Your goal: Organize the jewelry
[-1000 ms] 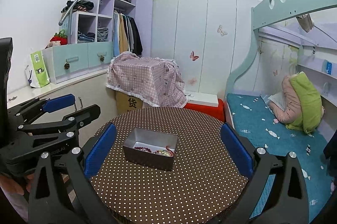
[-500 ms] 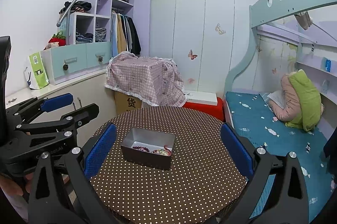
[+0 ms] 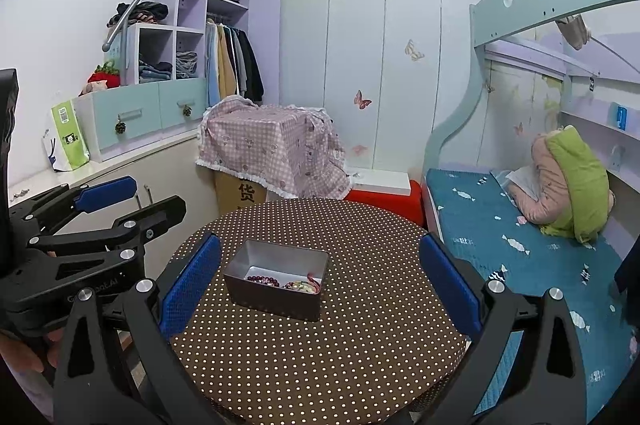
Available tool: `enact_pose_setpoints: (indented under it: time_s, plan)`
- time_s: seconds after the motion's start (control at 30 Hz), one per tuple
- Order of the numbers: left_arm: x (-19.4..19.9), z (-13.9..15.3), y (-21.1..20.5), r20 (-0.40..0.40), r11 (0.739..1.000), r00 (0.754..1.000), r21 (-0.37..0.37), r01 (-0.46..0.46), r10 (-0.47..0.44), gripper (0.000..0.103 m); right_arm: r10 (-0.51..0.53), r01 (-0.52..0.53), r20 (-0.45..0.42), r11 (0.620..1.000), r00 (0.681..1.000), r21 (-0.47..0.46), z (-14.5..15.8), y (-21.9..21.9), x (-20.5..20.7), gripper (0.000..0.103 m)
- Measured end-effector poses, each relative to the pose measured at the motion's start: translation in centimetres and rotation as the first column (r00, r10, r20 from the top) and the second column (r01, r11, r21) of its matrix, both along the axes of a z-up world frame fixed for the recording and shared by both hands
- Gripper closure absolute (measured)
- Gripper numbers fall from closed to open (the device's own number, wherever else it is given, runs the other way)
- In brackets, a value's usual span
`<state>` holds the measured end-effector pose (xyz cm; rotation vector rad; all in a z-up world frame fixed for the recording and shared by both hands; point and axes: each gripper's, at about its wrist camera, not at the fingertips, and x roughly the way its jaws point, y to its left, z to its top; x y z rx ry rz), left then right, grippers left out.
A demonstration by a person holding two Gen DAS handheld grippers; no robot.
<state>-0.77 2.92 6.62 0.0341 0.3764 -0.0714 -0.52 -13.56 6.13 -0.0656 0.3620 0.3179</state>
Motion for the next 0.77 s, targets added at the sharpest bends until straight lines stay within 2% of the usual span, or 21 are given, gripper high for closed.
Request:
enact_pose_setpoints:
  time_s: [0.77]
  plan:
    - [1.1, -0.5, 0.5, -0.015, 1.0, 1.0, -0.008, -0.008, 0.008, 0.036, -0.002, 0.002, -0.028, 1.0, 1.0, -0.003, -0.4, 0.5, 1.0, 0.008]
